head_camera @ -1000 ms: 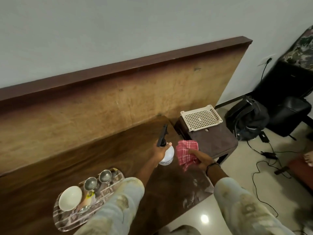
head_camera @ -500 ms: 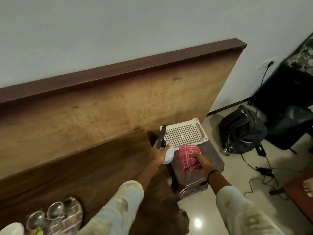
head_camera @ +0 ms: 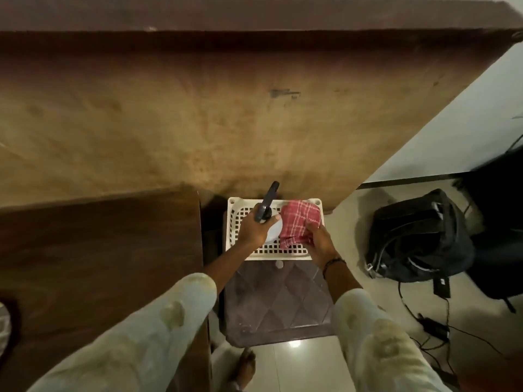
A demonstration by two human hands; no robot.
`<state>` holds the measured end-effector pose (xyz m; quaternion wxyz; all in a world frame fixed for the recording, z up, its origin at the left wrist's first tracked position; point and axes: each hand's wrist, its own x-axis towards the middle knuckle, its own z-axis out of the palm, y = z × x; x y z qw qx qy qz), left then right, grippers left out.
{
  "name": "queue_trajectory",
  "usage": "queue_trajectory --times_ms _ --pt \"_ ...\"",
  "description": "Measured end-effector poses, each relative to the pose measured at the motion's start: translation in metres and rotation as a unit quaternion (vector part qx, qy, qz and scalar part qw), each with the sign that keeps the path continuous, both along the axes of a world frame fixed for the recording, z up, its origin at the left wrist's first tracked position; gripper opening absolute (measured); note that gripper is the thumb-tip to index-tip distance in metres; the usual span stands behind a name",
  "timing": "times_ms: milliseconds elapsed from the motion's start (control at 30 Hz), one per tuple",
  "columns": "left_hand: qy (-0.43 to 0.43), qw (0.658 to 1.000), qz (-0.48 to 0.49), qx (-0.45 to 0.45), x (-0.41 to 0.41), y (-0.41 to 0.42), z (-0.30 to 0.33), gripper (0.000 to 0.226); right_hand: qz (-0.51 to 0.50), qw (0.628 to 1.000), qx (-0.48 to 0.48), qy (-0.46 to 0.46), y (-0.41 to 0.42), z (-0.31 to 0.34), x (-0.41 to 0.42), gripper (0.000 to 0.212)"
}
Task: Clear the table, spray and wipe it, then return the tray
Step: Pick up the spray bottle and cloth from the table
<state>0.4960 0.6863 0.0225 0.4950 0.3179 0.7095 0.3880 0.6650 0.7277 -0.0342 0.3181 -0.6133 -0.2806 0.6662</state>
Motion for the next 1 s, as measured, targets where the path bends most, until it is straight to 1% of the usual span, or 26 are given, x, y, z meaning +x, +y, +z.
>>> queue_trajectory --times_ms 33,67,100,133,167,200,233,267,333,367,400,433,467,500,533,567,600,633,700,767,833,900,1000 --pt "0.003 1.000 0.010 0.001 0.002 0.002 -0.007 0.022 0.017 1.000 0.007 -0.020 0.003 -0.012 0.003 0.026" --pt "0.009 1.000 0.014 0.000 0.004 0.004 -0.014 0.023 0.034 0.997 0.022 -0.063 0.004 -0.018 0.005 0.021" --pt "0.018 1.000 0.010 -0.002 0.006 0.005 -0.018 0.024 0.053 0.990 0.038 -0.122 0.005 -0.022 0.005 0.017" --pt "0.030 1.000 0.005 -0.003 0.008 0.006 -0.021 0.025 0.076 0.978 0.052 -0.186 0.006 -0.026 0.007 0.019" --pt "0.044 0.999 0.001 -0.004 0.010 0.006 -0.024 0.027 0.107 0.956 0.070 -0.263 0.008 -0.029 0.008 0.027" --pt "0.058 0.998 0.002 -0.007 0.013 0.006 -0.025 0.029 0.149 0.924 0.084 -0.343 0.010 -0.030 0.009 0.034" --pt "0.071 0.997 0.008 -0.011 0.015 0.006 -0.026 0.030 0.191 0.887 0.093 -0.411 0.011 -0.029 0.010 0.038" --pt "0.083 0.996 0.018 -0.015 0.017 0.006 -0.027 0.031 0.222 0.856 0.099 -0.457 0.012 -0.030 0.011 0.040" --pt "0.101 0.995 0.018 -0.021 0.017 0.005 -0.029 0.029 0.255 0.819 0.110 -0.501 0.012 -0.026 0.010 0.040" --pt "0.108 0.994 0.006 -0.022 0.015 0.004 -0.030 0.030 0.262 0.803 0.131 -0.519 0.009 -0.024 0.010 0.041" --pt "0.120 0.992 -0.015 -0.026 0.012 0.003 -0.032 0.035 0.260 0.786 0.157 -0.538 0.006 -0.025 0.012 0.042" --pt "0.146 0.988 -0.045 -0.035 0.008 0.001 -0.035 0.046 0.242 0.775 0.179 -0.556 0.002 -0.025 0.014 0.043" --pt "0.189 0.978 -0.075 -0.054 0.003 -0.003 -0.038 0.061 0.218 0.775 0.193 -0.560 -0.003 -0.027 0.018 0.042" --pt "0.238 0.964 -0.088 -0.078 -0.001 -0.008 -0.041 0.071 0.200 0.790 0.194 -0.547 -0.009 -0.026 0.021 0.040" --pt "0.270 0.954 -0.078 -0.106 -0.005 -0.016 -0.046 0.076 0.196 0.806 0.188 -0.526 -0.015 -0.027 0.025 0.040" --pt "0.279 0.949 -0.059 -0.134 -0.009 -0.024 -0.050 0.077 0.213 0.818 0.180 -0.504 -0.019 -0.027 0.030 0.043" --pt "0.264 0.950 -0.043 -0.161 -0.011 -0.033 -0.054 0.076 0.241 0.819 0.172 -0.492 -0.024 -0.027 0.034 0.049" --pt "0.231 0.957 -0.029 -0.173 -0.013 -0.043 -0.060 0.072 0.268 0.813 0.171 -0.488 -0.026 -0.027 0.038 0.053" --pt "0.173 0.972 -0.001 -0.160 -0.014 -0.058 -0.070 0.057 0.296 0.799 0.179 -0.492 -0.025 -0.026 0.047 0.059" --pt "0.171 0.972 0.027 -0.161 -0.017 -0.067 -0.076 0.047 0.317 0.787 0.186 -0.495 -0.022 -0.025 0.052 0.061" --pt "0.183 0.968 0.023 -0.168 -0.017 -0.074 -0.084 0.051 0.333 0.779 0.192 -0.495 -0.020 -0.023 0.057 0.062" --pt "0.176 0.969 0.015 -0.172 -0.015 -0.082 -0.089 0.056 0.342 0.775 0.191 -0.497 -0.023 -0.021 0.060 0.062" --pt "0.170 0.971 -0.009 -0.169 -0.016 -0.090 -0.083 0.057 0.355 0.769 0.170 -0.504 -0.031 -0.015 0.059 0.060"
